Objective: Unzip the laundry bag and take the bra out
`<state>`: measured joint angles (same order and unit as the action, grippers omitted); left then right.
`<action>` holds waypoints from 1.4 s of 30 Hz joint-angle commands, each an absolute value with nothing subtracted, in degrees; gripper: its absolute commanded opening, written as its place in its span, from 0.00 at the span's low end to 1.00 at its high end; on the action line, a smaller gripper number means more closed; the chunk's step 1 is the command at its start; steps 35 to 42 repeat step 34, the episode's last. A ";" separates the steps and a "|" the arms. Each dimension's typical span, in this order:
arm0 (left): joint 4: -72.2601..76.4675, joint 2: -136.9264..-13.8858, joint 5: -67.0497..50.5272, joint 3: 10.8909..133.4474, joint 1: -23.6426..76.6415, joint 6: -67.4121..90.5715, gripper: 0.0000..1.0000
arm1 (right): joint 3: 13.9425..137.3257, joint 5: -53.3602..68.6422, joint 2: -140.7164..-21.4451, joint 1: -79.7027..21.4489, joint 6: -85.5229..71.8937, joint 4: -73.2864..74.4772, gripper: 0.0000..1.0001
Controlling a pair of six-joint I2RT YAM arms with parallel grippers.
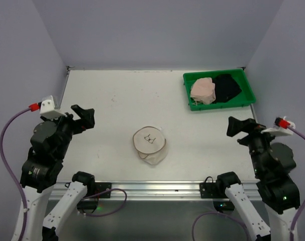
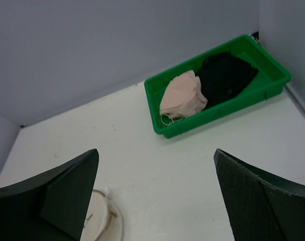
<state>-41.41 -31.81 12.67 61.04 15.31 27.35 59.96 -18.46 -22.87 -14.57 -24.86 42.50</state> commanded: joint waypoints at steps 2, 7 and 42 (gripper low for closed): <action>-48.16 -29.36 17.66 67.84 14.76 22.33 1.00 | 62.40 -19.77 -16.19 -14.50 -19.34 43.25 0.99; -49.39 -25.58 20.12 72.76 14.77 18.90 1.00 | 61.96 -19.16 -9.51 -14.50 -15.47 42.36 0.99; -47.11 -20.22 21.53 69.44 15.29 21.27 1.00 | 61.35 -14.68 -5.10 -14.50 -14.94 38.15 0.99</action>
